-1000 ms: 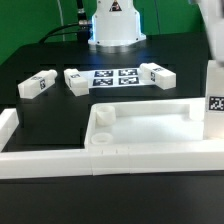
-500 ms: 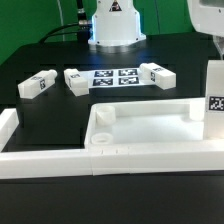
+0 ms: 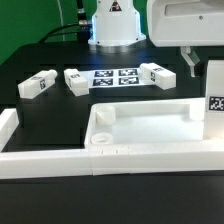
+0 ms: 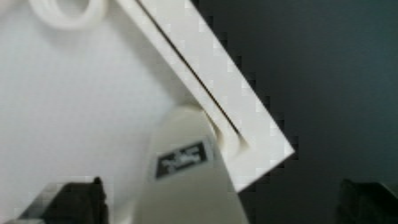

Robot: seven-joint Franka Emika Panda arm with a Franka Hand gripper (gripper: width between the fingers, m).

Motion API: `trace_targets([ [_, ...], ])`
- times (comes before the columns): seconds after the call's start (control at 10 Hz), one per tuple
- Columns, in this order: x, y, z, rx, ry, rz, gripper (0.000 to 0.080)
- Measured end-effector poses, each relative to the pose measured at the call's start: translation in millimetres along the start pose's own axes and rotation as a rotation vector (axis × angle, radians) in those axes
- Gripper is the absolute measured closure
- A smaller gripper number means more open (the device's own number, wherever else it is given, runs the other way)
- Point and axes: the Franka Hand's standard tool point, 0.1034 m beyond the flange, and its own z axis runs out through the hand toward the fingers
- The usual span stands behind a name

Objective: Assemble desk

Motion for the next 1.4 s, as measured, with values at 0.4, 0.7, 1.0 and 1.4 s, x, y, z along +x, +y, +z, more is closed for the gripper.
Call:
trace_targets([
  [0.4,-2.1,-6.0,3.7,0.006,0.02,-0.123,0.015],
  [0.7,-2.0,-5.8,3.8,0.006,0.02,-0.122,0.015],
  [1.0,-0.3,-0.4,6.8,-0.009,0.032,-0.182,0.015],
  [1.4,1.2,4.0,8.1,-0.012,0.031,-0.15,0.0266],
])
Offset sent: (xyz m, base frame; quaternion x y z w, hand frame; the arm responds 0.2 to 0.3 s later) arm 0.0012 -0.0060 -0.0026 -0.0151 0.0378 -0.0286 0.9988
